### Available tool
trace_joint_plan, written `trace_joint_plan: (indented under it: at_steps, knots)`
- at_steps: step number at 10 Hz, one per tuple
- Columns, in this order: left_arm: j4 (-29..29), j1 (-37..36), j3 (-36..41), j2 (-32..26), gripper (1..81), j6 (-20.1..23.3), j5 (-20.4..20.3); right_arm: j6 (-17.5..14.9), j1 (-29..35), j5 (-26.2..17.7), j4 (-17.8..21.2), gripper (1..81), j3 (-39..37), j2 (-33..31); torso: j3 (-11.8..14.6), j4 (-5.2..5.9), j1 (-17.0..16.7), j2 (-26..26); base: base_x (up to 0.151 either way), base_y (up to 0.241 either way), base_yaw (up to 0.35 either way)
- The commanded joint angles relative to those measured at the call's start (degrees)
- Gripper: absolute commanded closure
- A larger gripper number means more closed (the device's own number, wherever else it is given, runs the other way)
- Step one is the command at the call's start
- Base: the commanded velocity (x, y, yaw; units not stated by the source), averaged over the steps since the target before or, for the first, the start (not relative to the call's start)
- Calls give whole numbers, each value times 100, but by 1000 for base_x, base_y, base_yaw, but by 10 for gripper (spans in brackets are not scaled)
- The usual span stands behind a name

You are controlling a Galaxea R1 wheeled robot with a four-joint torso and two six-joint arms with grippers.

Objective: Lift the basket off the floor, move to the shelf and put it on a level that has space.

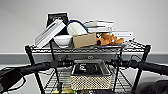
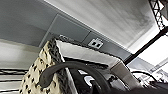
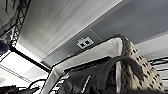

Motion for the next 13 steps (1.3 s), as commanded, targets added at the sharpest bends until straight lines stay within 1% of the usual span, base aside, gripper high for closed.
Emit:
trace_joint_plan:
  at_steps: [1, 3, 4, 6, 8, 11, 12, 13]
  knots:
    - [275, -1141, -392, 242, 811, 15, 245, -1, 1060, -239, -194, 811, -471, 353, 0, 0, 0, 0, 0, 0, 0]
    - [451, -1097, -727, 383, 811, 23, 500, -1, 999, -319, -300, 811, -710, 468, 0, 0, 2, 2, 0, 0, 0]
    - [529, -1053, -718, 392, 811, 24, 536, 8, 919, -433, -414, 811, -824, 486, 0, 0, 2, 2, 0, 0, 0]
    - [618, -921, -709, 409, 811, 24, 554, -1, 814, -450, -449, 811, -824, 459, 0, 0, 2, 2, 0, 0, 0]
    - [618, -904, -595, 392, 811, 24, 677, 8, 753, -503, -441, 811, -763, 398, 0, 0, 2, 2, 0, 0, 0]
    - [583, -903, -411, 295, 811, 7, 668, 8, 743, -503, -432, 811, -569, 301, 0, 0, 2, 2, 0, 0, 0]
    - [566, -877, -349, 234, 811, 15, 668, 17, 735, -494, -379, 10, -552, 284, 0, 0, 2, 2, 0, 0, 0]
    - [548, -877, -323, 190, 10, 6, 642, 17, 726, -486, -344, 10, -534, 275, 0, 0, 2, 2, 0, 0, 0]
